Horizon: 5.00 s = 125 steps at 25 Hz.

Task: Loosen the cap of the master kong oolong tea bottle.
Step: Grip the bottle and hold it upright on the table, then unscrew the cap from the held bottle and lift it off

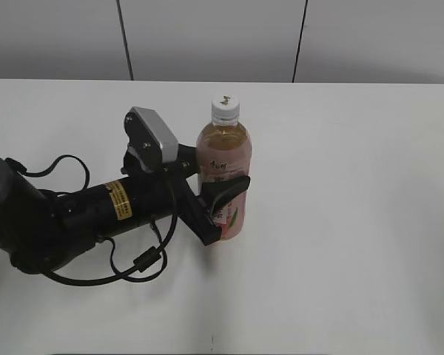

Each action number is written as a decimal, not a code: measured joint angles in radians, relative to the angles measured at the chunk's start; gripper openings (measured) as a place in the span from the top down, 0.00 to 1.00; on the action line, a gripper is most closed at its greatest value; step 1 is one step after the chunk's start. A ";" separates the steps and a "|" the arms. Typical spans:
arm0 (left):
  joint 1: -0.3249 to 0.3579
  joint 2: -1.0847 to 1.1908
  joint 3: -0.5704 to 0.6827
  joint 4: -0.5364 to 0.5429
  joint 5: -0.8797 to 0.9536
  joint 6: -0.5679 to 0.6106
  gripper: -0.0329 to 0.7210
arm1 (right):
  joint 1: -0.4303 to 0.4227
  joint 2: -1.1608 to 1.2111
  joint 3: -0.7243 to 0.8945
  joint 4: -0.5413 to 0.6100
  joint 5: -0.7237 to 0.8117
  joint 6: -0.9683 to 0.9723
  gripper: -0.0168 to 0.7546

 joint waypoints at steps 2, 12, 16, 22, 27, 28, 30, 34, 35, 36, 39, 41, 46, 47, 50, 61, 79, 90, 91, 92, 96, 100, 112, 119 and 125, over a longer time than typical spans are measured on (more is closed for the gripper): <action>0.000 0.000 0.000 0.007 0.000 0.000 0.45 | 0.000 0.000 0.000 0.000 0.000 0.000 0.38; 0.000 -0.018 0.000 0.044 0.023 0.000 0.45 | 0.000 0.010 -0.042 0.049 0.037 -0.058 0.38; 0.000 -0.055 0.000 0.087 0.091 0.000 0.46 | 0.000 0.066 -0.118 0.114 0.072 -0.085 0.38; 0.000 -0.069 0.000 0.098 0.117 -0.003 0.47 | 0.000 0.192 -0.199 0.214 0.124 -0.127 0.40; 0.000 -0.074 0.000 0.111 0.121 -0.005 0.47 | 0.000 0.285 -0.247 0.307 0.172 -0.168 0.46; 0.000 -0.079 0.000 0.115 0.127 -0.006 0.47 | 0.000 0.303 -0.257 0.326 0.173 -0.170 0.46; 0.000 -0.095 0.000 0.120 0.139 -0.007 0.47 | 0.000 0.338 -0.274 0.353 0.175 -0.171 0.47; 0.000 -0.121 0.000 0.125 0.173 -0.007 0.47 | 0.000 0.432 -0.307 0.395 0.180 -0.171 0.47; 0.000 -0.125 0.000 0.127 0.178 -0.007 0.47 | 0.000 0.444 -0.320 0.403 0.180 -0.172 0.47; 0.000 -0.128 0.000 0.127 0.182 -0.007 0.47 | 0.000 0.454 -0.336 0.411 0.180 -0.172 0.47; 0.000 -0.130 0.000 0.130 0.185 -0.007 0.47 | 0.000 0.484 -0.380 0.433 0.181 -0.172 0.47; 0.000 -0.130 0.000 0.131 0.200 -0.007 0.47 | 0.000 0.505 -0.399 0.436 0.181 -0.171 0.47; 0.000 -0.130 0.000 0.132 0.218 -0.007 0.47 | 0.000 0.567 -0.405 0.436 0.181 -0.165 0.47; 0.000 -0.130 0.000 0.133 0.218 -0.007 0.47 | 0.000 0.578 -0.405 0.433 0.181 -0.164 0.47; 0.000 -0.130 0.000 0.133 0.218 -0.007 0.47 | 0.007 0.622 -0.405 0.412 0.181 -0.159 0.47; 0.000 -0.130 0.000 0.135 0.218 -0.007 0.47 | 0.458 0.862 -0.583 0.075 0.150 0.146 0.50; 0.000 -0.131 0.000 0.126 0.244 -0.009 0.47 | 0.669 1.268 -1.066 -0.091 0.180 0.420 0.51; 0.000 -0.131 0.000 0.110 0.247 -0.010 0.47 | 0.670 1.325 -1.068 -0.094 0.182 0.456 0.51; 0.000 -0.131 0.000 0.110 0.247 -0.010 0.47 | 0.670 1.332 -1.068 -0.094 0.183 0.467 0.51; 0.000 -0.132 0.000 0.110 0.250 -0.010 0.47 | 0.670 1.334 -1.068 -0.094 0.183 0.487 0.50; 0.000 -0.138 0.000 0.110 0.265 -0.010 0.47 | 0.670 1.336 -1.068 -0.094 0.183 0.585 0.46; 0.000 -0.140 0.000 0.109 0.268 -0.010 0.47 | 0.670 1.336 -1.068 -0.094 0.183 0.688 0.45; 0.000 -0.140 0.000 0.110 0.270 -0.010 0.47 | 0.670 1.389 -1.068 -0.052 0.183 0.905 0.44; 0.000 -0.140 0.000 0.110 0.270 -0.010 0.47 | 0.670 1.392 -1.068 -0.076 0.183 0.942 0.44; 0.000 -0.140 0.000 0.110 0.270 -0.010 0.47 | 0.670 1.392 -1.068 -0.076 0.183 0.948 0.48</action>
